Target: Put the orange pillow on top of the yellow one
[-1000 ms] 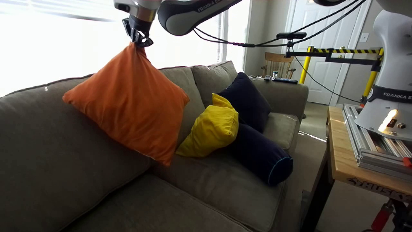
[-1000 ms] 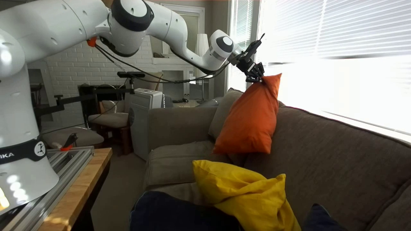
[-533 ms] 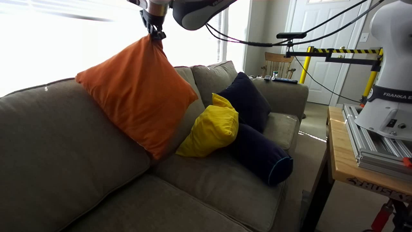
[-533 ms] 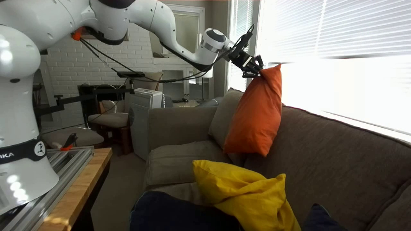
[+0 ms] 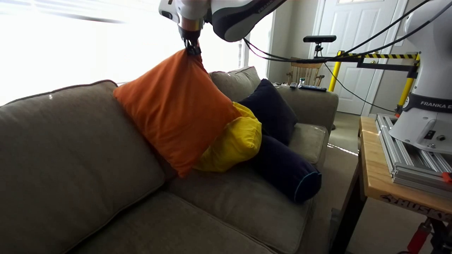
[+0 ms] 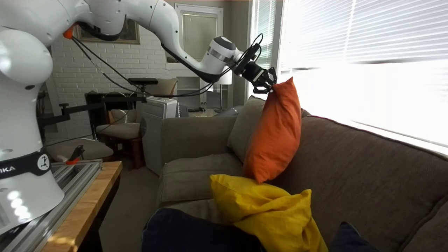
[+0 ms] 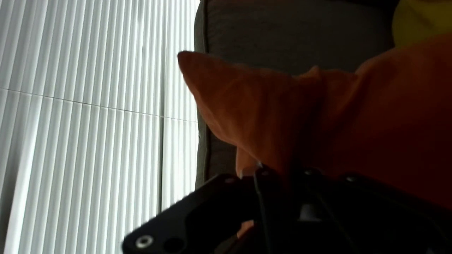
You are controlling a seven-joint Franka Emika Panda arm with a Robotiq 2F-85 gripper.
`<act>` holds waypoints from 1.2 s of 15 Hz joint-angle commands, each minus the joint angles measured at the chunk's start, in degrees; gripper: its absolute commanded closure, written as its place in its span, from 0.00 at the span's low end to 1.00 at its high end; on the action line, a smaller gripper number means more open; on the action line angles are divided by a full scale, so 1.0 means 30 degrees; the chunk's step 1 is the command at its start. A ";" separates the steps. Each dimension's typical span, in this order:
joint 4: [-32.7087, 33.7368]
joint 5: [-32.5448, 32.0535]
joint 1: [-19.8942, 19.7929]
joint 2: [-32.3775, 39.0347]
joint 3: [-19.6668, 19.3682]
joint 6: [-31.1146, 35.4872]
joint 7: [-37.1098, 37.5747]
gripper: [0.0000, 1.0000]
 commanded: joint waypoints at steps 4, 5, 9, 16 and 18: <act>0.0468 -0.2459 -0.1599 -0.1150 0.2116 -0.0630 0.1192 0.91; 0.0471 -0.2461 -0.1605 -0.1166 0.2123 -0.0630 0.1192 0.91; 0.0492 -0.2463 -0.1612 -0.1174 0.2162 -0.0630 0.1191 0.91; -0.0716 -0.3810 -0.2750 -0.2905 0.3568 -0.0894 0.6174 0.98; -0.1428 -0.4634 -0.3138 -0.3704 0.4023 -0.0599 0.8544 0.98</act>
